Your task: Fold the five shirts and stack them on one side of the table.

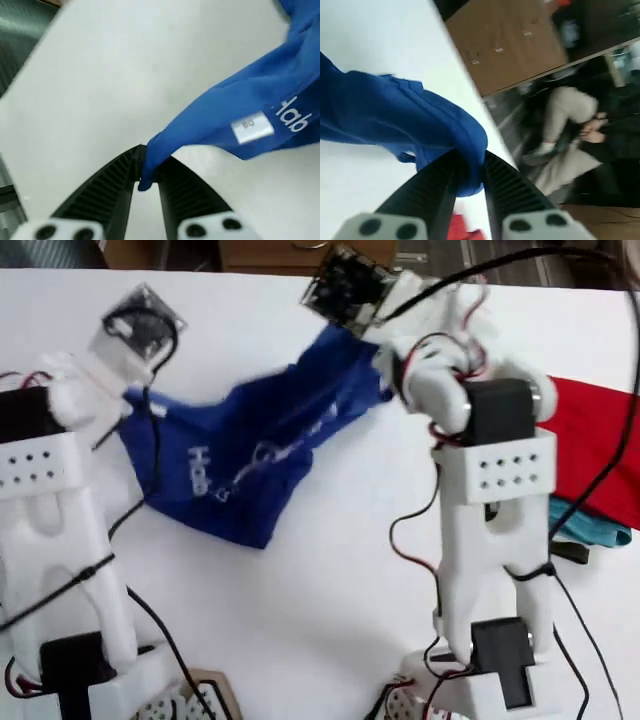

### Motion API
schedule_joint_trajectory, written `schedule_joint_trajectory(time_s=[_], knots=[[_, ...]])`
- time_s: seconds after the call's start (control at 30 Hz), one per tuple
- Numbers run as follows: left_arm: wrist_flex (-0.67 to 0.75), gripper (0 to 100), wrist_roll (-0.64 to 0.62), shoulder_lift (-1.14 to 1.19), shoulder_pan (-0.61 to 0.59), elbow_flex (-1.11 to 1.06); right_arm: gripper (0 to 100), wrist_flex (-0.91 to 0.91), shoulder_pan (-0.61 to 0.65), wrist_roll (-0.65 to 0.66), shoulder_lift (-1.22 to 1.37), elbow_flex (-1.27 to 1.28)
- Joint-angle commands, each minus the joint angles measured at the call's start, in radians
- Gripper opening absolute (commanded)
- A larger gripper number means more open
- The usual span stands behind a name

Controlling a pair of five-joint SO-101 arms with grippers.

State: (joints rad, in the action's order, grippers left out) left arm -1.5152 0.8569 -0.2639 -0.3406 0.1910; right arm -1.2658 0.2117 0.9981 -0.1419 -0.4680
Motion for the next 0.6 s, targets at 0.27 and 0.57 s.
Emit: schedule_joint_trajectory(time_s=[0.27, 0.57], knots=[[-0.164, 2, -0.086, -0.063, -0.002, 0.384, 1.9, 0.070, -0.097, 0.408, -0.125, -0.061], [-0.239, 2, -0.115, -0.063, -0.014, 0.650, 1.9, 0.082, -0.091, 0.414, -0.271, -0.058]])
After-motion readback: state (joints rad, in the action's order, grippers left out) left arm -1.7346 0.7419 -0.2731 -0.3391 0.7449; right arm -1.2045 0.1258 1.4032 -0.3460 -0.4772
